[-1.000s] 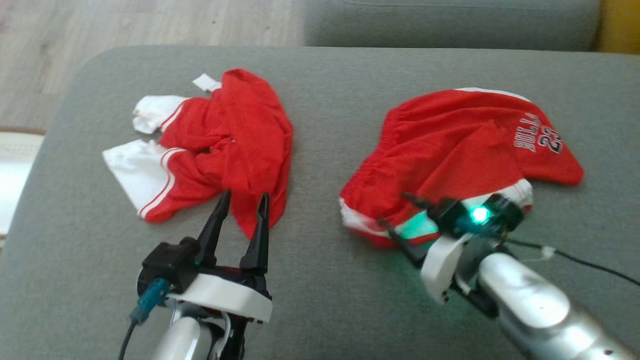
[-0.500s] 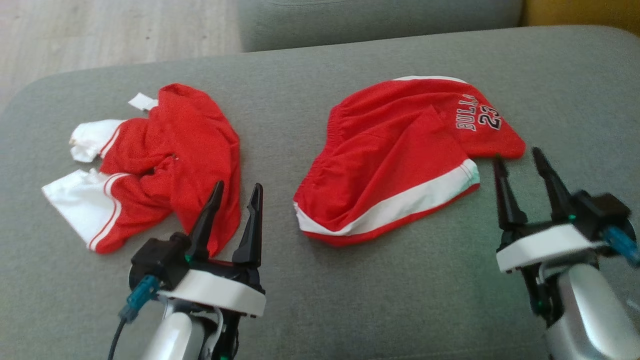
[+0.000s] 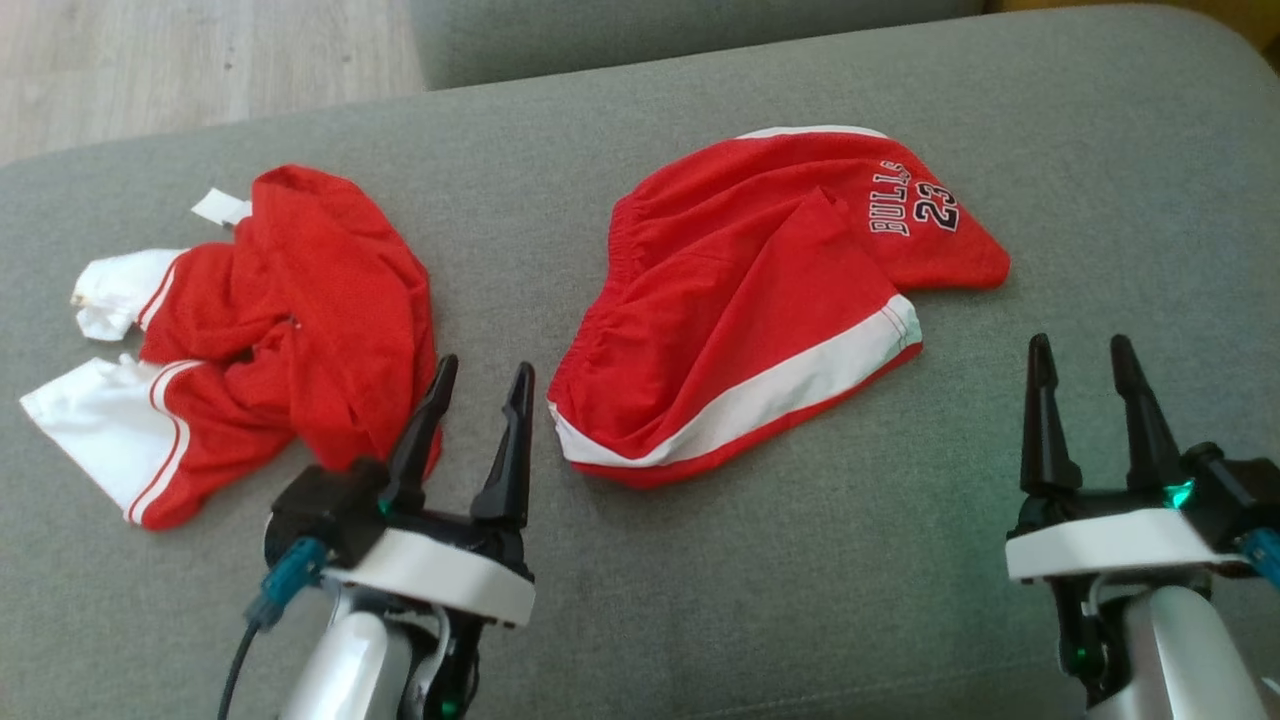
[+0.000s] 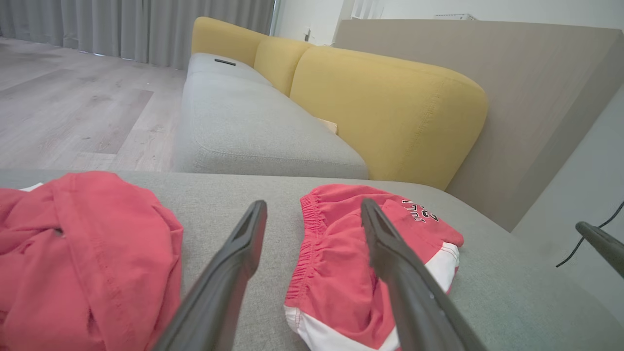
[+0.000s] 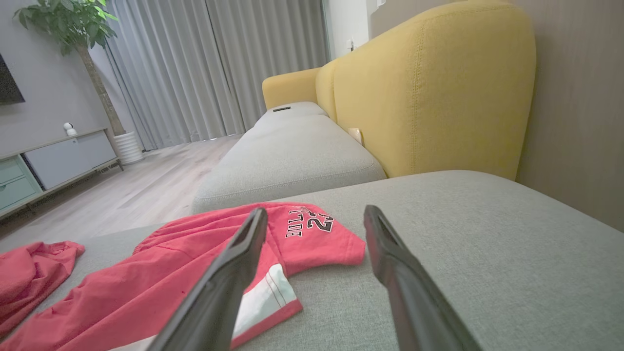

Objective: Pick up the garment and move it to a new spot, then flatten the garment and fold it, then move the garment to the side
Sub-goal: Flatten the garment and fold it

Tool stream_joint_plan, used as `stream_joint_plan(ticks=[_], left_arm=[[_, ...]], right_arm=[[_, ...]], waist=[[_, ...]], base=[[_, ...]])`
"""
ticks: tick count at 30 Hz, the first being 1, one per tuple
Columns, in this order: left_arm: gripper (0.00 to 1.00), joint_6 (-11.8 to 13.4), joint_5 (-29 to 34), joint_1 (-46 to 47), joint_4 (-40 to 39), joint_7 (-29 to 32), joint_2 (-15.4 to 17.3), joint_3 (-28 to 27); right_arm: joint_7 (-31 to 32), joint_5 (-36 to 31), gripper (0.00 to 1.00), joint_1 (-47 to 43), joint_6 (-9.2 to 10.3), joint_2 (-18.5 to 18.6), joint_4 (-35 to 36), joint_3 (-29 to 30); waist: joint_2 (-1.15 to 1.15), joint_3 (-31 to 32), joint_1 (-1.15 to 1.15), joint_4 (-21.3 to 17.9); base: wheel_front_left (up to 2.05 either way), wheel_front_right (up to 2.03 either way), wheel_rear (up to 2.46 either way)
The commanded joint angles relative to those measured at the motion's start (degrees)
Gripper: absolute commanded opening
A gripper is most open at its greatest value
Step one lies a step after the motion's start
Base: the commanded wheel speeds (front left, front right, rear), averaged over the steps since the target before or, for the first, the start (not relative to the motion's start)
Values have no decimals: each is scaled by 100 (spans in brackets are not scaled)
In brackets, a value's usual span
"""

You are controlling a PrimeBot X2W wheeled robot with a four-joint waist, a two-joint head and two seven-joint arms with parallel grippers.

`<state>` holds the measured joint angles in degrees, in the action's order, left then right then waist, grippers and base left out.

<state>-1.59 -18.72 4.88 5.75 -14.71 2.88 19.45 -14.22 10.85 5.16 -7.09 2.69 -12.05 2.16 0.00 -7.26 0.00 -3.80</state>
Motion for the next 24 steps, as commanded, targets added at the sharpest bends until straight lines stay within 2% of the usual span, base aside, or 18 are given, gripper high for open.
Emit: stream_joint_plan(ticks=[1, 5, 11, 16, 24], left_arm=[[100, -36, 93, 327, -142, -29, -1, -167], [100, -248, 308, 529, 343, -29, -1, 92], [100, -388, 755, 955, 1573, -29, 37, 406], [100, -383, 960, 1258, 2218, -29, 82, 471], [100, -281, 1016, 1429, 2452, -29, 103, 261]], right_arm=[[-75, 28, 100, 181, -40, 21, 258, -131], [-76, -21, 100, 216, -40, 21, 320, -137], [-77, 1, 100, 240, -40, 20, 357, -235], [-77, 3, 100, 257, -40, 20, 354, -347], [-77, -8, 100, 279, -40, 20, 350, -367]], waist=[[0, -54, 0, -6], [0, -146, 0, -20], [0, -256, 0, -63], [0, -334, 0, -91], [0, -414, 0, -128]], base=[[0, 0, 0], [0, 0, 0], [0, 0, 0], [0, 0, 0], [0, 0, 0]])
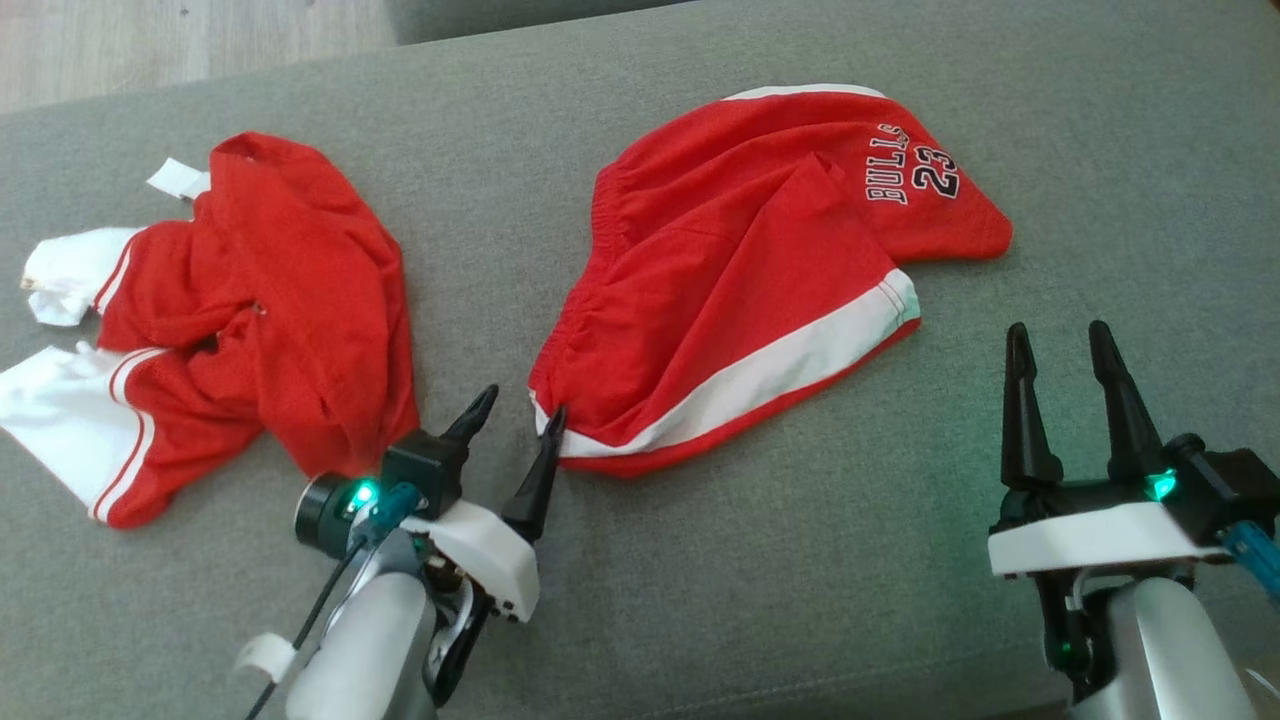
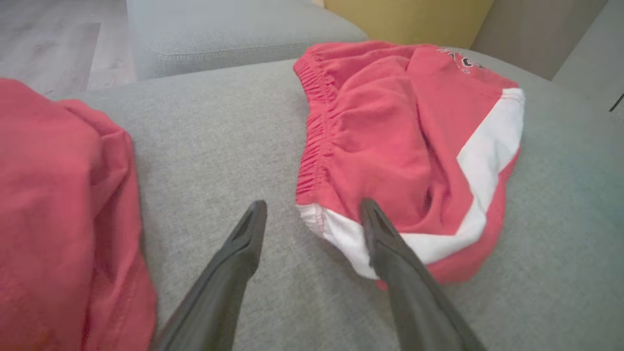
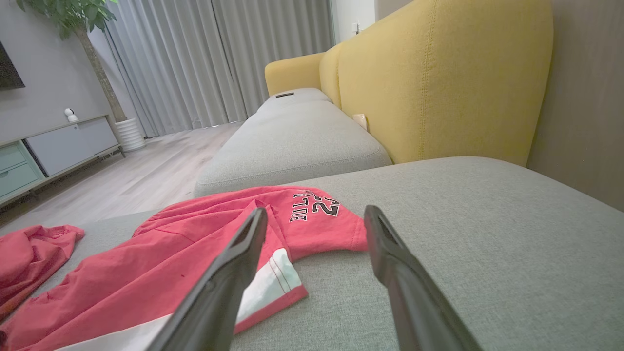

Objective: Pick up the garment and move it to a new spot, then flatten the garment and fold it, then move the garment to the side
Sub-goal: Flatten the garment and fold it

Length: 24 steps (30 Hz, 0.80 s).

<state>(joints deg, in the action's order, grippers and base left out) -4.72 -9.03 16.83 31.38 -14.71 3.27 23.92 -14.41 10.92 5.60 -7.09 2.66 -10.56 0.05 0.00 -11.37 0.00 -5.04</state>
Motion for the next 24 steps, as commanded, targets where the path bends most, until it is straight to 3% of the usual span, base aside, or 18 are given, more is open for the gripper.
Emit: stream_joint_plan(ticks=[1, 18, 19, 20, 21, 24], left_arm=[[100, 32, 63, 251, -66, -29, 64, -183], [99, -30, 140, 754, 681, -29, -20, 265], [44, -31, 121, 758, 682, -29, -23, 278], [33, -32, 97, 757, 677, -29, -25, 283], [3, -35, 75, 750, 666, -29, -27, 284], [0, -32, 10, 700, 515, -29, -30, 244]], right_arm=[[-59, -12, 100, 235, -40, 22, 199, -163], [-59, -45, 100, 304, -40, 22, 133, -286], [-59, -48, 100, 301, -40, 22, 129, -280], [-59, -53, 100, 300, -40, 22, 123, -271], [-59, -58, 100, 300, -40, 22, 116, -262], [-59, -90, 100, 297, -40, 22, 50, -254]], waist=[[0, -8, 0, -11], [0, -106, 0, -162], [0, -102, 0, -159], [0, -97, 0, -153], [0, -92, 0, -144], [0, -57, 0, -95]], base=[[0, 0, 0], [0, 0, 0], [0, 0, 0], [0, 0, 0], [0, 0, 0], [0, 0, 0]])
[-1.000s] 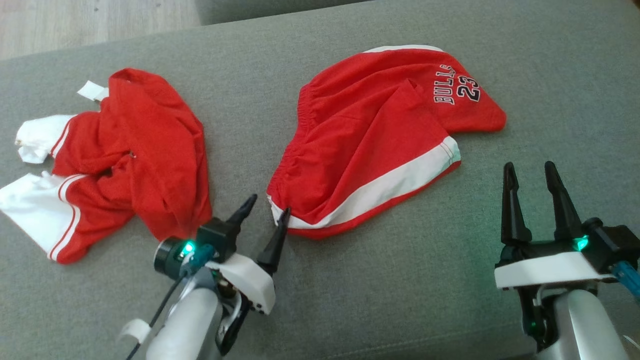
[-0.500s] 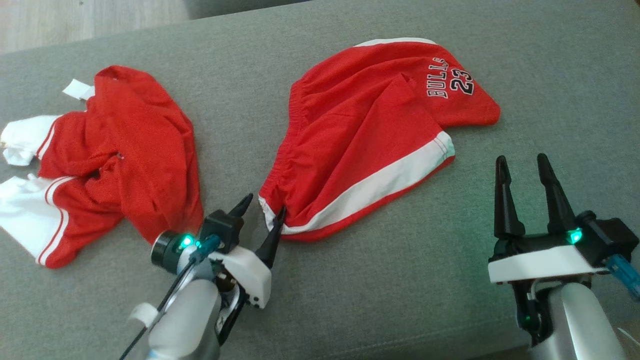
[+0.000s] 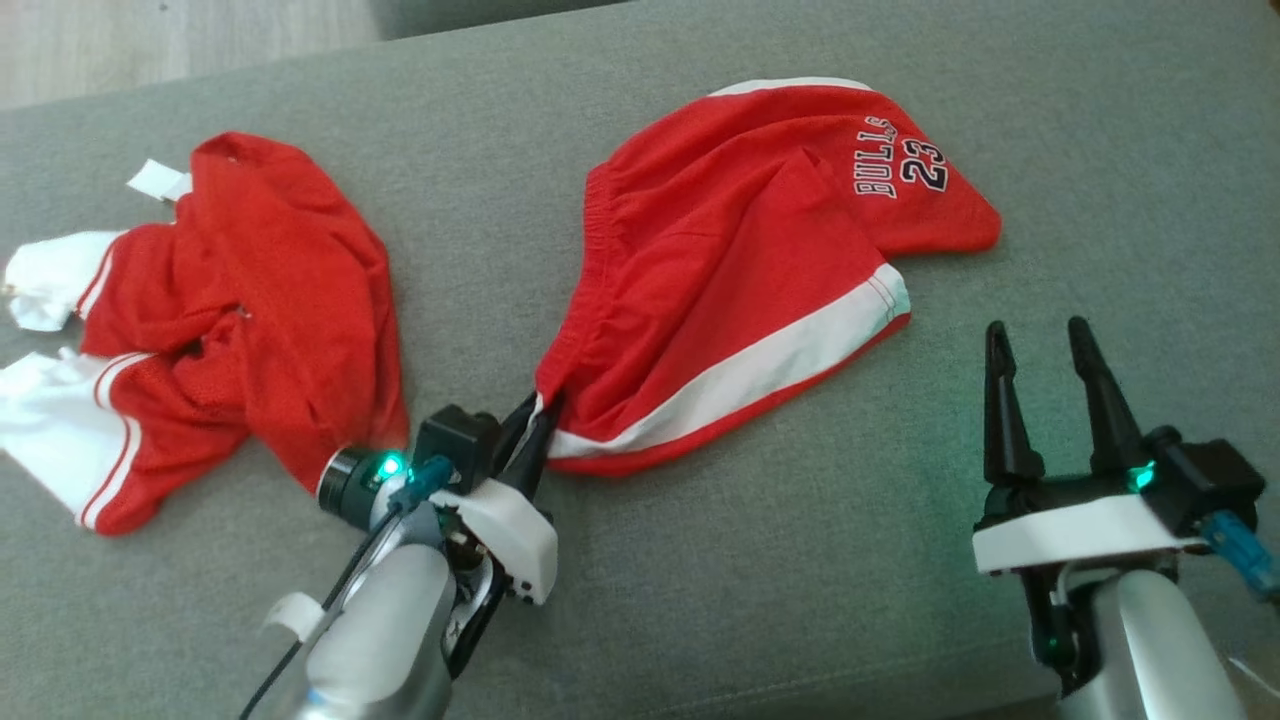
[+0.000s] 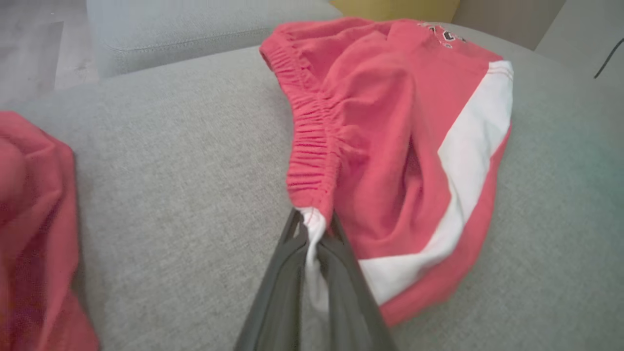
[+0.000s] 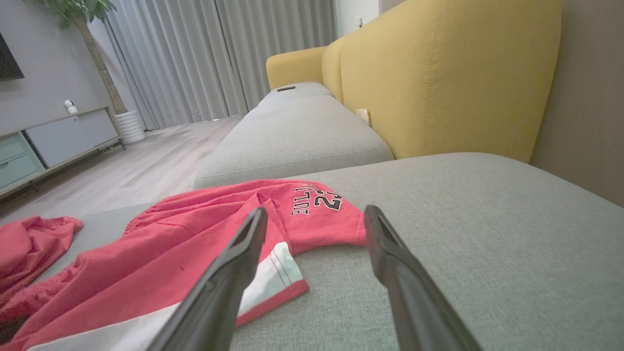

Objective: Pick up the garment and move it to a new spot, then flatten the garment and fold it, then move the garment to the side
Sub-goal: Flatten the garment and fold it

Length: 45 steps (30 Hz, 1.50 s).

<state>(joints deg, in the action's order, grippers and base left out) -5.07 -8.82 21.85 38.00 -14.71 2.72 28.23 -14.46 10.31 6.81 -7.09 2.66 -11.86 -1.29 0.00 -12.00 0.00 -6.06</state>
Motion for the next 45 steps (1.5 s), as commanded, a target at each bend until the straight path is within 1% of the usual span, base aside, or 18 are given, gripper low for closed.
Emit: stream_joint_plan(ticks=[1, 4, 7, 9, 11, 15, 19, 24, 30, 31, 32, 33, 34, 40, 45], left_arm=[[0, 4, -35, 167, -222, -29, 24, -210], [0, 21, -62, 62, -512, -29, 23, -271], [0, 40, -104, -52, -825, -29, 21, -341], [0, 70, -106, -119, -1034, -29, 20, -362], [0, 117, -109, -198, -1268, -29, 18, -357], [0, 165, -173, -229, -1458, -29, 17, -269], [0, 225, -244, -207, -1549, -29, 17, -147], [0, 281, -304, -158, -1590, -29, 17, -52], [0, 308, -327, -114, -1562, -29, 16, -22], [0, 309, -327, -109, -1549, -29, 16, -24], [0, 311, -327, -103, -1534, -29, 16, -29], [0, 313, -326, -97, -1521, -29, 16, -38], [0, 316, -324, -92, -1509, -29, 16, -53], [0, 340, -281, -92, -1459, -29, 18, -183], [0, 341, -177, -62, -1495, -29, 79, -374]], right_arm=[[-53, -54, 100, 174, -40, 22, 127, -133], [-3, -141, 100, 231, -40, 22, -106, -185], [242, -339, 100, 403, -40, 21, -469, -177], [400, -505, 100, 580, -40, 21, -754, -145], [585, -710, 100, 904, -40, 21, -1186, -129], [878, -750, 100, 1363, -40, 22, -1845, -220], [1050, -696, 100, 1757, -40, 104, -2454, -410], [1024, -547, 100, 2116, -40, 236, -2977, -723], [838, -380, 100, 2391, -40, 311, -3387, -1030], [807, -349, 96, 2423, -40, 315, -3437, -1085], [780, -317, 79, 2451, -40, 319, -3484, -1140], [755, -283, 14, 2476, -40, 321, -3525, -1189], [729, -249, 0, 2496, -40, 321, -3561, -1250], [541, -14, 0, 2534, -40, 353, -3604, -1504], [250, 287, 0, 2495, -40, 535, -3226, -1698]], waist=[[0, 22, 0, 29], [0, 75, 0, 100], [0, 104, 0, 194], [0, 126, 0, 263], [0, 140, 0, 367], [0, 100, 0, 455], [0, 41, 0, 527], [0, -32, 0, 569], [0, -65, 0, 583], [0, -62, 0, 581], [0, -58, 0, 577], [0, -54, 0, 570], [0, -45, 0, 558], [0, 48, 0, 467], [0, 214, 0, 340]], base=[[0, 0, 0], [0, 0, 0], [0, 0, 0], [0, 0, 0], [0, 0, 0], [0, 0, 0], [0, 0, 0], [0, 0, 0], [0, 0, 0], [0, 0, 0], [0, 0, 0], [0, 0, 0], [0, 0, 0], [0, 0, 0], [0, 0, 0]])
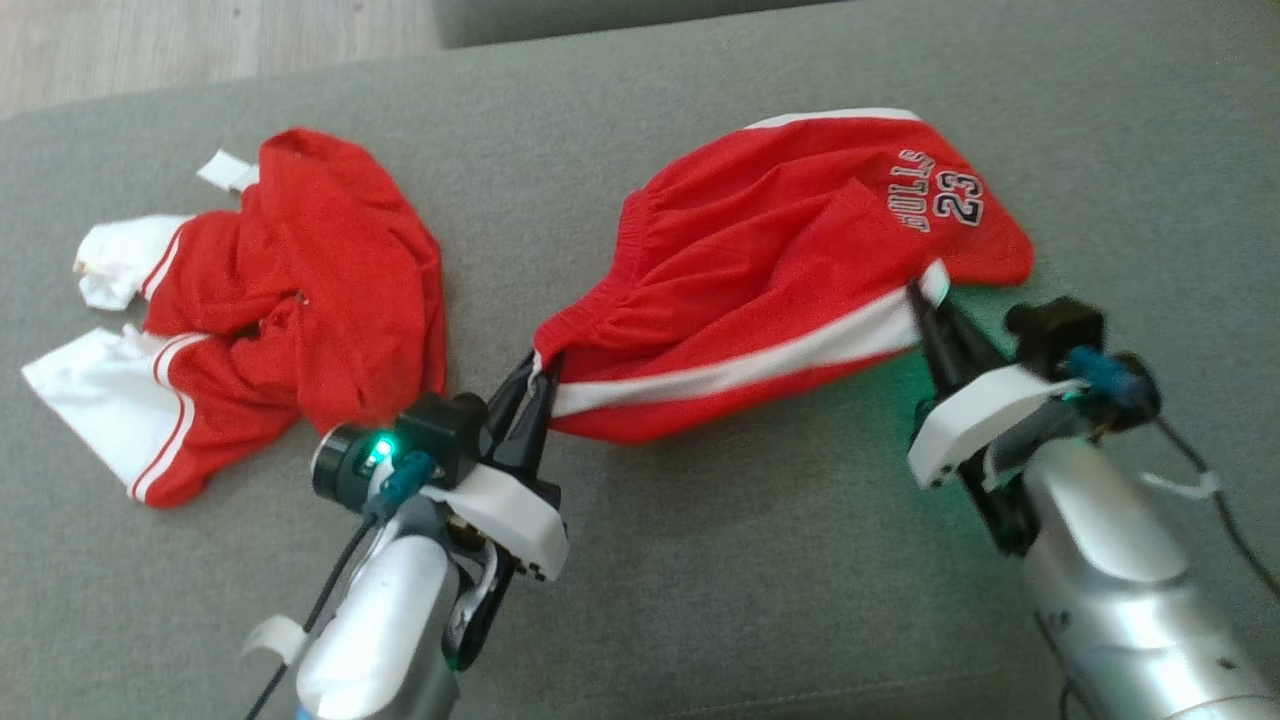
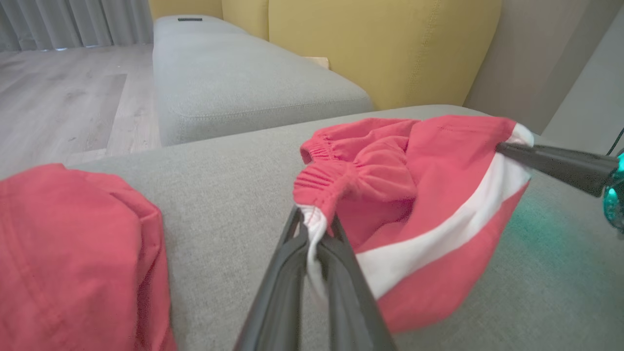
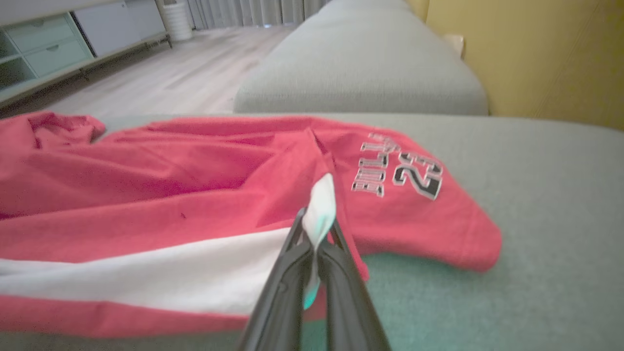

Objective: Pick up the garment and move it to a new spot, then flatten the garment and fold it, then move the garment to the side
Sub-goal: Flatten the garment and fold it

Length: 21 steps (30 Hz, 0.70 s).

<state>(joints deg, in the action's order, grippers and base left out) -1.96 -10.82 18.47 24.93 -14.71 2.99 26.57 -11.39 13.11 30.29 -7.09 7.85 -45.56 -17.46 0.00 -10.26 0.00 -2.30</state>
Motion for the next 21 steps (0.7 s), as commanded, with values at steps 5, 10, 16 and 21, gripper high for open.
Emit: stream_joint_plan(ticks=[5, 10, 16, 21], left_arm=[[0, -9, 122, 480, -180, -29, 155, -364], [0, -49, 151, 859, -233, -29, 215, -544], [0, -62, 198, 1495, -446, -29, 254, -743], [0, -5, 167, 1848, -818, -29, 237, -904]], right_arm=[[-222, 383, 0, 36, -40, 340, 989, -141], [-273, 627, 0, -85, -40, 634, 2040, 26], [-258, 421, 0, -114, -40, 672, 3202, 677], [84, 39, 0, -176, -40, 551, 4096, 1118]], waist=[[0, 262, 0, -148], [0, 512, 0, -236], [0, 885, 0, -267], [0, 1106, 0, -261]], base=[[0, 0, 0], [0, 0, 0], [0, 0, 0], [0, 0, 0]])
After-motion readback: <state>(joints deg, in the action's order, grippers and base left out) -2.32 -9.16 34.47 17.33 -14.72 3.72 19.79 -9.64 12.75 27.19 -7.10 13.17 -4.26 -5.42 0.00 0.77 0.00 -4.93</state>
